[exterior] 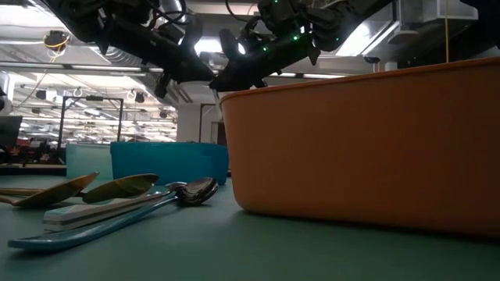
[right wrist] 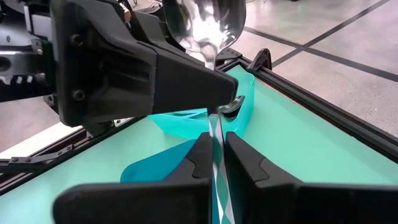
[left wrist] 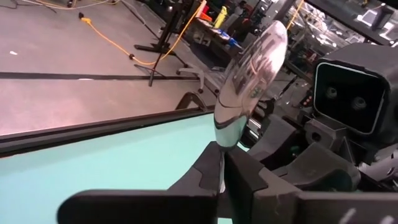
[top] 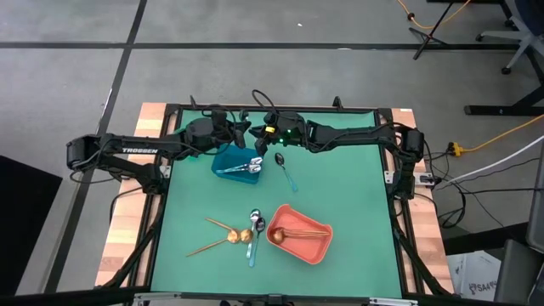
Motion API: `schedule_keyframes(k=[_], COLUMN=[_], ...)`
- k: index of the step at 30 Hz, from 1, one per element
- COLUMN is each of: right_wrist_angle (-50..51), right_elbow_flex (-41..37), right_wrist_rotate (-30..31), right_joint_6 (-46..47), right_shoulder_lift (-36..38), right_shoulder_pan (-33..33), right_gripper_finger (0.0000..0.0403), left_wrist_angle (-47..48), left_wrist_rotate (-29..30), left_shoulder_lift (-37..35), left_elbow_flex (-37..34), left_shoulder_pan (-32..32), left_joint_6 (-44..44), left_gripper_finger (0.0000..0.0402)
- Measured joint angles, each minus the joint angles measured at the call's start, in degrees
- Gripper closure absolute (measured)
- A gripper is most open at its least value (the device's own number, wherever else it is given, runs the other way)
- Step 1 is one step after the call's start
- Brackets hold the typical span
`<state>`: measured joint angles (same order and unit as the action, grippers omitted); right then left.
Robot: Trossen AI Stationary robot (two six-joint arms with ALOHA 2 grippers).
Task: Sort silverware by color (type)
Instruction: Put the patterned blue spoon into the blue bin
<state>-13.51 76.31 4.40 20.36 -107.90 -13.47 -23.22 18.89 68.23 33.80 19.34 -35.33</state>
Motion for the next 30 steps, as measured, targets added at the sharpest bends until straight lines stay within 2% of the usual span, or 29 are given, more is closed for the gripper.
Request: schedule_keyframes(k=[12,17,24,30], right_wrist_angle=[1.1,2.3,4.3,10.1], right_elbow_flex=[0.0,0.1,0.1,0.0], right_wrist_rotate=[-0.1,-0.5,-4.0,-3.4], right_joint_6=[0.1,-0.9,-5.9,-7.1], right_shoulder_lift=[0.0,0.0,1.4,3.9], right_shoulder_pan=[0.0,-0.1,-0.8,-1.8], right_gripper_finger=[0.0388,0.0388,0.0388,0.0388], left_wrist_angle=[0.4,1.8,6.0,7.8], left_wrist_rotate=[-2.1,-4.5,-11.2,-12.5], left_shoulder_lift=[0.0,-1.4,-3.6,-3.6], left_elbow_flex=[0.0,-0.1,-0.1,-0.2], left_shoulder_pan=[0.1,0.4,2.6,4.1], left_joint_6=[3.4,6.4,7.5,8.7], left_gripper_finger=[0.0401,0.0401,0.0401,0.0401])
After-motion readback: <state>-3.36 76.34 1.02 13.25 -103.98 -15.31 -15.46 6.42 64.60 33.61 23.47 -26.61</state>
